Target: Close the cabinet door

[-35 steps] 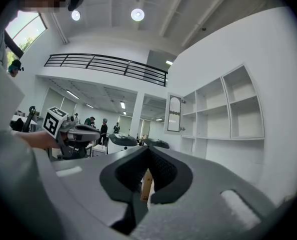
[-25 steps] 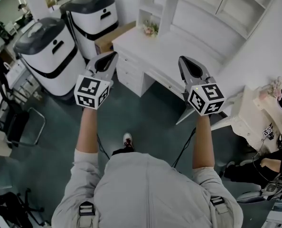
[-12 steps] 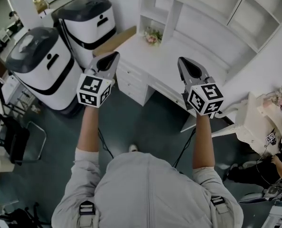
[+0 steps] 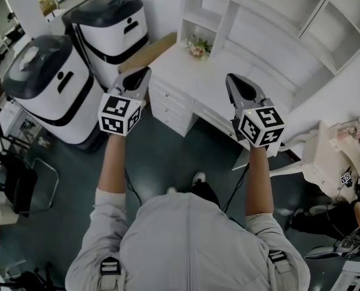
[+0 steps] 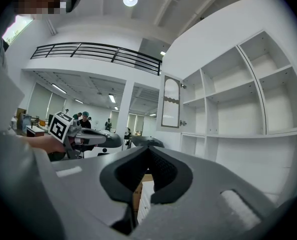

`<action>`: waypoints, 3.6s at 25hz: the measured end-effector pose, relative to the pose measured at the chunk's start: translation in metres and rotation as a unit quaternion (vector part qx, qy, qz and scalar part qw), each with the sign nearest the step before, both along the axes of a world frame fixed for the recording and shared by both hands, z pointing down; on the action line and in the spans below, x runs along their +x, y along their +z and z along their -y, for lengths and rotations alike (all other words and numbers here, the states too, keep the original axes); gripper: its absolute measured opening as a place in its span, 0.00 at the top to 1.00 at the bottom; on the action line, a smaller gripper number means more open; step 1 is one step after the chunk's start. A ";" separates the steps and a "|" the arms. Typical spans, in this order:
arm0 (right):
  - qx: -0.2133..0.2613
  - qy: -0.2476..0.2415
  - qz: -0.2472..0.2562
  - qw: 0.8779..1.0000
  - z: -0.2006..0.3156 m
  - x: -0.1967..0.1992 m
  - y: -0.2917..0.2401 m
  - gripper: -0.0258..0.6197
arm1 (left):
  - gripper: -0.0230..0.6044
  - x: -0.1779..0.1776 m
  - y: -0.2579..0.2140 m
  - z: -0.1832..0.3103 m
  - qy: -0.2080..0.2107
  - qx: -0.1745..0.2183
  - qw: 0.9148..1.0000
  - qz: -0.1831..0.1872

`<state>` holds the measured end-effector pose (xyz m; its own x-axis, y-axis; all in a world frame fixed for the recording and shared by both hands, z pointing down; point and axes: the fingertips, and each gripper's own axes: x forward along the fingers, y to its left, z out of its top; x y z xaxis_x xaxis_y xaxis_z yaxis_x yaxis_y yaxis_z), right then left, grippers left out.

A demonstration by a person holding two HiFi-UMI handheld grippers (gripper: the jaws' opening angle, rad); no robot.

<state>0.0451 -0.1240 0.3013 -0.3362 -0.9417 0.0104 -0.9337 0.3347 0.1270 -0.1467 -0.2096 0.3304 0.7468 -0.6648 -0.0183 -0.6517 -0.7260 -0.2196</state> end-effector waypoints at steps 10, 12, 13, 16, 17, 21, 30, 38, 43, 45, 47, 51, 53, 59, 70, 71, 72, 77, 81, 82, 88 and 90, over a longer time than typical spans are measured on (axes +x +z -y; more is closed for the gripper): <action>0.011 -0.012 0.030 0.999 0.043 0.002 -0.011 0.96 | 0.94 -0.005 -0.002 0.037 -0.021 -0.001 1.000 -0.001; 0.010 -0.019 0.031 0.999 0.056 0.005 -0.012 0.96 | 0.94 -0.004 -0.005 0.047 -0.027 0.002 1.000 -0.002; 0.008 -0.024 0.031 0.999 0.063 0.006 -0.013 0.96 | 0.94 -0.004 -0.008 0.053 -0.031 0.005 0.999 -0.005; 0.005 -0.034 0.027 0.999 0.088 0.012 -0.016 0.96 | 0.94 -0.004 -0.012 0.076 -0.049 0.008 0.999 -0.015; 0.007 -0.035 0.026 0.999 0.096 0.015 -0.018 0.96 | 0.94 -0.002 -0.013 0.084 -0.054 0.007 0.998 -0.018; 0.009 -0.040 0.029 0.999 0.135 0.038 -0.022 0.96 | 0.94 0.016 -0.015 0.122 -0.069 0.006 0.997 -0.017; 0.013 -0.059 0.025 0.998 0.227 0.085 -0.037 0.96 | 0.89 0.048 -0.034 0.210 -0.097 0.004 0.994 -0.041; 0.003 -0.066 0.026 0.997 0.285 0.116 -0.048 0.96 | 0.81 0.053 -0.045 0.288 -0.150 -0.014 0.988 -0.036; -0.001 -0.073 0.021 0.997 0.306 0.126 -0.049 0.96 | 0.77 0.053 -0.052 0.329 -0.167 -0.025 0.985 -0.035; -0.005 -0.075 0.020 0.997 0.312 0.129 -0.047 0.96 | 0.76 0.052 -0.053 0.345 -0.174 -0.026 0.984 -0.027; -0.010 -0.077 0.020 0.997 0.318 0.133 -0.043 0.96 | 0.75 0.048 -0.054 0.361 -0.184 -0.029 0.982 -0.023; -0.017 -0.077 0.023 0.997 0.329 0.139 -0.039 0.96 | 0.73 0.039 -0.066 0.392 -0.196 -0.031 0.980 -0.031; -0.018 -0.078 0.022 0.997 0.335 0.140 -0.039 0.96 | 0.71 0.036 -0.072 0.411 -0.199 -0.034 0.979 -0.040; -0.021 -0.081 0.020 0.996 0.345 0.137 -0.041 0.96 | 0.64 0.031 -0.081 0.456 -0.200 -0.055 0.976 -0.073; -0.021 -0.064 0.021 0.998 0.363 0.150 -0.043 0.96 | 0.67 0.049 -0.084 0.470 -0.212 -0.026 0.975 -0.060; -0.021 -0.062 0.022 0.998 0.363 0.151 -0.042 0.96 | 0.69 0.048 -0.084 0.470 -0.217 -0.022 0.974 -0.057; -0.022 -0.061 0.023 0.998 0.363 0.152 -0.041 0.96 | 0.70 0.048 -0.083 0.469 -0.222 -0.018 0.973 -0.053; -0.021 -0.056 0.029 0.998 0.362 0.151 -0.041 0.96 | 0.77 0.053 -0.084 0.459 -0.225 -0.008 0.973 -0.049; -0.022 -0.056 0.029 0.998 0.360 0.146 -0.040 0.96 | 0.79 0.065 -0.083 0.443 -0.217 0.013 0.975 -0.050; -0.022 -0.056 0.030 0.998 0.360 0.145 -0.040 0.96 | 0.79 0.069 -0.082 0.439 -0.214 0.021 0.975 -0.048; -0.027 -0.045 0.031 0.998 0.358 0.148 -0.035 0.96 | 0.81 0.099 -0.082 0.412 -0.185 0.044 0.979 -0.070; -0.026 -0.040 0.030 0.998 0.359 0.151 -0.034 0.96 | 0.81 0.111 -0.081 0.406 -0.179 0.047 0.980 -0.074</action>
<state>0.1957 -0.4828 0.2671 -0.4116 -0.9106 0.0357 -0.9093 0.4130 0.0516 -0.0354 -0.6151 0.2492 0.4515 -0.8735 -0.1821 -0.8903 -0.4272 -0.1579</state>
